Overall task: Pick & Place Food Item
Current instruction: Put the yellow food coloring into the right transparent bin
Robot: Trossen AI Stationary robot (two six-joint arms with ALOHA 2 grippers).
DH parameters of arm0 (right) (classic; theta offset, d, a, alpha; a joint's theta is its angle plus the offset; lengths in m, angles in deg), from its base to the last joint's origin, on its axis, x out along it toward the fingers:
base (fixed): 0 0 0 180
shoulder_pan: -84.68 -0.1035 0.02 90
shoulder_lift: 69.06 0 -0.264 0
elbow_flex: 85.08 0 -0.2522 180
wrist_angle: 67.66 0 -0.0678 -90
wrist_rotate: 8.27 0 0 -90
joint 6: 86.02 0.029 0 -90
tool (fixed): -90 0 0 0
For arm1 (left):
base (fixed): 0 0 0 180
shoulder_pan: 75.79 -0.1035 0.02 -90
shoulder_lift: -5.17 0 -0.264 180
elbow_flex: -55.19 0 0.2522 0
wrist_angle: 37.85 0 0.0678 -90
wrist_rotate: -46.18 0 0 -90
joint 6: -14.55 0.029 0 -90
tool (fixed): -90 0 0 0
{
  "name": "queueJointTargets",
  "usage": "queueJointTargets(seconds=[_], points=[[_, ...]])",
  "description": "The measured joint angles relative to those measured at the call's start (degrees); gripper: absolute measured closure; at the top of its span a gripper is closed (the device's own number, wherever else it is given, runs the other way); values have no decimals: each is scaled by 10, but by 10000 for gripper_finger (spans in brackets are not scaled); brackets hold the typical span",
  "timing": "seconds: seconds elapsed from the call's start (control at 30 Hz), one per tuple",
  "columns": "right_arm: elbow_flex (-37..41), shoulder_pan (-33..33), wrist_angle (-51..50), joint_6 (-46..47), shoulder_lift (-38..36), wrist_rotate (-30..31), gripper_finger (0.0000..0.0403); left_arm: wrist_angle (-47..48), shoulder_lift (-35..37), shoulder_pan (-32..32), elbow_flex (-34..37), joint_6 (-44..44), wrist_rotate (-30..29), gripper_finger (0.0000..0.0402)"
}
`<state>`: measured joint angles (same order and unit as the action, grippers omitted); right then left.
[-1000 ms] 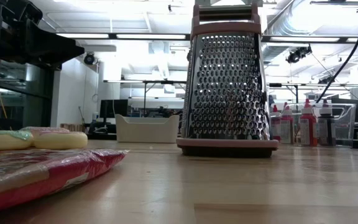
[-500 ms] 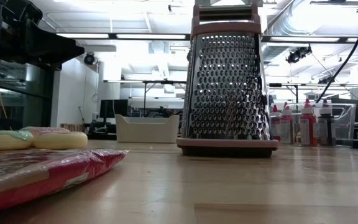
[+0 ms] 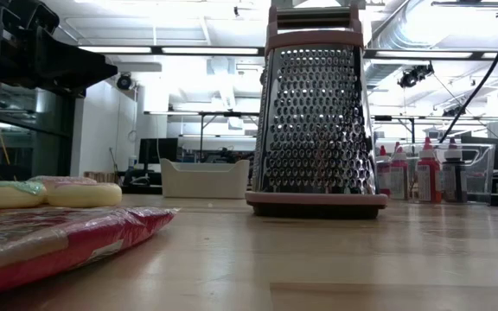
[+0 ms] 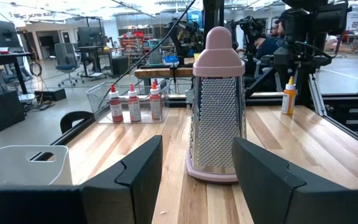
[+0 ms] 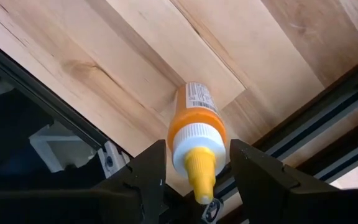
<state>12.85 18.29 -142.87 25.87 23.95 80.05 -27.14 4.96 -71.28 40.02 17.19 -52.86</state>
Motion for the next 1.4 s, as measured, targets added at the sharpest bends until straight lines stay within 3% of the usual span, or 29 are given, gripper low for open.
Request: queueJointTargets(seconds=[1.4], points=[[0,1,-2,-16,2,-3,237,0,0,0,0,0,0,214]])
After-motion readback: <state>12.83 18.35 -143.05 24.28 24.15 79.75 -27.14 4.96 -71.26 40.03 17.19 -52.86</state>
